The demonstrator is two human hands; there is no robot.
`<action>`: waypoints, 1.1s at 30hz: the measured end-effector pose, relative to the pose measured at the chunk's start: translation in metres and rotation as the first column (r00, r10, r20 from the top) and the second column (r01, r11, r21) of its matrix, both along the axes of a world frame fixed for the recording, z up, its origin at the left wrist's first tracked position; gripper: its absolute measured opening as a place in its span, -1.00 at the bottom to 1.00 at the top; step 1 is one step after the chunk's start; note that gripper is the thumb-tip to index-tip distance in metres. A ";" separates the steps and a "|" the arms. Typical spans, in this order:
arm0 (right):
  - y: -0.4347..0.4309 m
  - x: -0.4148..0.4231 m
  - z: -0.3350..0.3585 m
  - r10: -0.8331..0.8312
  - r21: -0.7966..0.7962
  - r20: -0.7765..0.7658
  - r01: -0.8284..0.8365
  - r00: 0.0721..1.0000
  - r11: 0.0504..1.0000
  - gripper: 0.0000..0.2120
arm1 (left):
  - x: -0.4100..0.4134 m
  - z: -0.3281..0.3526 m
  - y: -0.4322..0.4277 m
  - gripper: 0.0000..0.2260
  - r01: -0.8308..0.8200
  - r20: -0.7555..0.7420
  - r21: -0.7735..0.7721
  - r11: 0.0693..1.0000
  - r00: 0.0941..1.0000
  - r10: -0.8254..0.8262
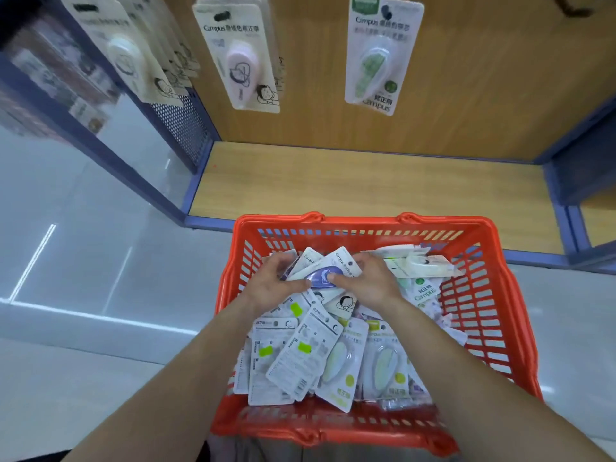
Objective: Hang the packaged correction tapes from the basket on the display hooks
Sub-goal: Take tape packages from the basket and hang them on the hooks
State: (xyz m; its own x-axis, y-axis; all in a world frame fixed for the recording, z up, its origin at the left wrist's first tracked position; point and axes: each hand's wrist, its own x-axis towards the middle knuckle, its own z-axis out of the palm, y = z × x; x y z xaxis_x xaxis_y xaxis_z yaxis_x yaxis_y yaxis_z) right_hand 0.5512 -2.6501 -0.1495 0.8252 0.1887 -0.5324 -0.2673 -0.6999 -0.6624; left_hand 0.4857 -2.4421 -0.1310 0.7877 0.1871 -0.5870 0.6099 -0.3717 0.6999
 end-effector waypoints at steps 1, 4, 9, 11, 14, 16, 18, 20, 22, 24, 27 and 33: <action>-0.005 0.001 -0.001 -0.040 0.062 -0.012 0.041 0.999 0.997 -0.42 | -0.001 0.000 0.001 -0.47 -0.028 -0.005 -0.030 0.999 1.000 0.028; -0.022 -0.002 0.012 -0.129 0.186 -0.037 0.134 0.991 0.973 -0.52 | -0.002 -0.001 0.002 -0.50 -0.082 0.026 -0.091 0.992 0.996 0.084; -0.042 -0.003 0.024 -0.218 0.320 0.030 0.197 0.975 0.927 -0.55 | 0.001 0.007 0.001 -0.60 -0.049 0.034 -0.115 0.992 0.998 0.053; -0.045 -0.002 0.027 -0.213 0.362 0.038 0.185 0.976 0.914 -0.52 | 0.004 0.009 0.001 -0.58 -0.035 0.045 -0.070 0.997 0.998 0.038; -0.047 -0.002 0.033 -0.198 0.393 0.033 0.169 0.980 0.904 -0.45 | 0.011 0.013 -0.003 -0.72 -0.001 0.072 0.026 1.000 0.997 -0.001; -0.047 -0.003 0.035 -0.205 0.397 0.028 0.178 0.978 0.900 -0.44 | 0.016 0.015 -0.010 -0.67 0.005 0.106 0.107 0.994 0.994 -0.016; -0.047 -0.004 0.036 -0.212 0.397 0.019 0.187 0.977 0.898 -0.45 | 0.019 0.018 -0.018 -0.67 0.011 0.121 0.158 0.987 0.992 -0.030; -0.046 -0.005 0.035 -0.220 0.394 0.008 0.199 0.975 0.897 -0.45 | 0.021 0.018 -0.022 -0.66 0.050 0.093 0.178 0.983 0.993 -0.067; -0.044 -0.006 0.033 -0.225 0.378 -0.007 0.211 0.974 0.901 -0.48 | 0.023 0.014 -0.025 -0.67 0.057 0.083 0.134 0.989 0.994 -0.069; -0.044 -0.007 0.030 -0.214 0.378 -0.017 0.205 0.977 0.903 -0.52 | 0.026 0.014 -0.028 -0.64 0.031 0.101 0.087 0.996 0.994 -0.040; -0.046 -0.010 0.027 -0.210 0.395 -0.016 0.199 0.978 0.897 -0.54 | 0.031 0.017 -0.035 -0.63 0.016 0.139 0.116 0.993 0.990 -0.032; -0.053 -0.009 0.026 -0.265 0.399 -0.008 0.246 0.964 0.884 -0.54 | 0.029 0.015 -0.046 -0.59 -0.013 0.125 0.093 0.996 0.992 0.001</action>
